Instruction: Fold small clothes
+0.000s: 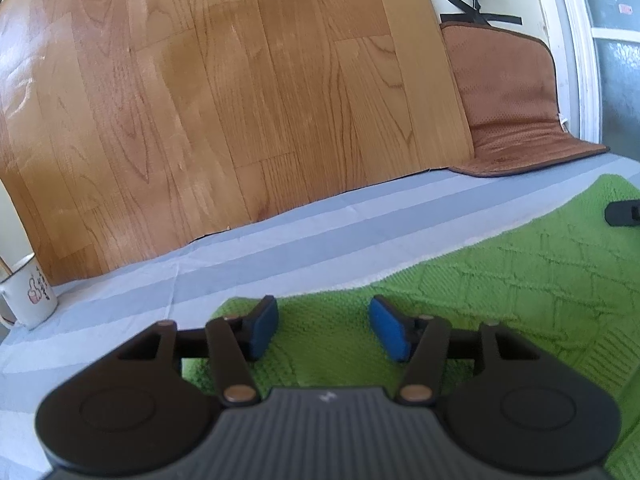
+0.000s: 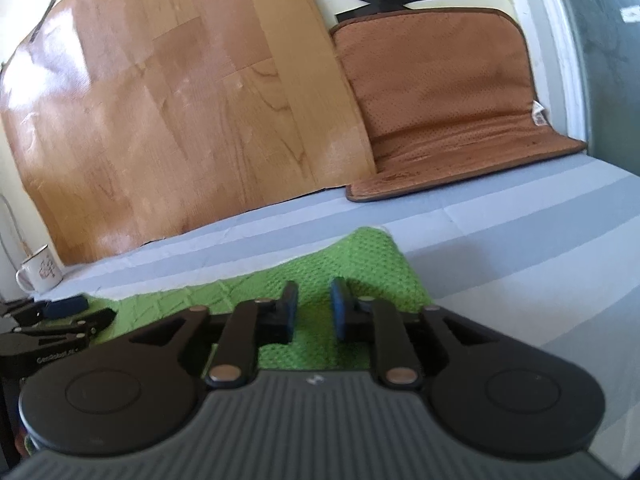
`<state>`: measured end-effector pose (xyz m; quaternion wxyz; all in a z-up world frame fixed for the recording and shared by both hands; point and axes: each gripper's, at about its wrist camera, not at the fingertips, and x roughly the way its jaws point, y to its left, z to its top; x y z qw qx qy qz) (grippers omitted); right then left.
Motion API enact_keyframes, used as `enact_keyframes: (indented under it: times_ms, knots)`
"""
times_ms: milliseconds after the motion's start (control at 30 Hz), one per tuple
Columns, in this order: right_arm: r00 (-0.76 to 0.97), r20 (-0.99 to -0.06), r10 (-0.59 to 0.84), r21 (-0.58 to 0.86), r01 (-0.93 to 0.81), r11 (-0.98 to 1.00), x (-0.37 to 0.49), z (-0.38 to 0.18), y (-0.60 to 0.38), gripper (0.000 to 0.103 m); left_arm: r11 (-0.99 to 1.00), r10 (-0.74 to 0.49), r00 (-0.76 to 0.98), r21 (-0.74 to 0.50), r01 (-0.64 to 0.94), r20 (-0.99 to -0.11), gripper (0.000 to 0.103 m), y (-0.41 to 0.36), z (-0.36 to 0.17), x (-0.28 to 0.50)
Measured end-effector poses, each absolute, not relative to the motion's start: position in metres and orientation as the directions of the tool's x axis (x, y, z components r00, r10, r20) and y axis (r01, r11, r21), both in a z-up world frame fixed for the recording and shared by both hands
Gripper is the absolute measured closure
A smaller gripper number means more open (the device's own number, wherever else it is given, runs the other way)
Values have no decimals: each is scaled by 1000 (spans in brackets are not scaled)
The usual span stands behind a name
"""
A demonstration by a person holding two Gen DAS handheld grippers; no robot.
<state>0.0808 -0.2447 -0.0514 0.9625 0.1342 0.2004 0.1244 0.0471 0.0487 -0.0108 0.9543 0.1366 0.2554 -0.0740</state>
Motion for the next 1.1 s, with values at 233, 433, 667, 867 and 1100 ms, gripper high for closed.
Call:
enact_keyframes:
  times_ms: [233, 433, 667, 867, 1100]
  knots:
    - [883, -360, 300, 245, -221, 944, 79, -50, -233, 57, 930, -29, 866, 304, 206, -499, 47, 41, -13, 44]
    - [881, -358, 309, 259, -225, 939, 80, -51, -235, 57, 914, 40, 883, 375, 158, -468, 23, 34, -16, 39]
    - [883, -358, 304, 251, -223, 942, 79, -51, -233, 57, 989, -38, 809, 92, 113, -586, 0, 75, -12, 58]
    - [884, -354, 306, 258, -222, 940, 80, -52, -234, 57, 991, -72, 799, 45, 123, -597, 1, 82, -11, 60]
    - [895, -290, 340, 324, -243, 915, 54, -29, -233, 60, 990, -141, 874, -80, 117, -465, 20, 103, 14, 37]
